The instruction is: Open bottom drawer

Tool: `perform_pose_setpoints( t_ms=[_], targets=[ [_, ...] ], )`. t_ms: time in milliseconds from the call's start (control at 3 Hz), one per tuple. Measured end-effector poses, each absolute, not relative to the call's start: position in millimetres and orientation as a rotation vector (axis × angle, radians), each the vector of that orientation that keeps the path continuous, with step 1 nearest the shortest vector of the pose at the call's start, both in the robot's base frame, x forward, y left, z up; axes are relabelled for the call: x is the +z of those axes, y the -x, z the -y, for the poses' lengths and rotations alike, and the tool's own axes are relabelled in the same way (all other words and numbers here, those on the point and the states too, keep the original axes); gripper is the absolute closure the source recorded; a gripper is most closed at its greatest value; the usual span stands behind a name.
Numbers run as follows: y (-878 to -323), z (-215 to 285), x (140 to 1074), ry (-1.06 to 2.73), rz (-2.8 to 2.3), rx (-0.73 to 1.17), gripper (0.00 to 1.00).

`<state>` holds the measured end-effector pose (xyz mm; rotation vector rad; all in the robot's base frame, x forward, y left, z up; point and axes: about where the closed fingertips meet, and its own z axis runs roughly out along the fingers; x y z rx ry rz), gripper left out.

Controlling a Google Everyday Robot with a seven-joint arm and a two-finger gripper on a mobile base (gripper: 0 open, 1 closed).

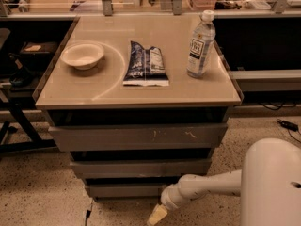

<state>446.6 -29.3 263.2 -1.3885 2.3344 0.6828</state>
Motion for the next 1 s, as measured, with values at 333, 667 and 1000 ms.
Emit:
perform_pose_setpoints(
  t_ms=[333, 667, 1000],
  targets=[
    [-466, 35, 252, 1.377, -2.33, 0.644, 0.0],
    [-479, 40, 241, 1.369, -2.335, 0.621, 0.0],
    [-489, 45, 231, 1.356, -2.343, 0.609, 0.0]
  ],
)
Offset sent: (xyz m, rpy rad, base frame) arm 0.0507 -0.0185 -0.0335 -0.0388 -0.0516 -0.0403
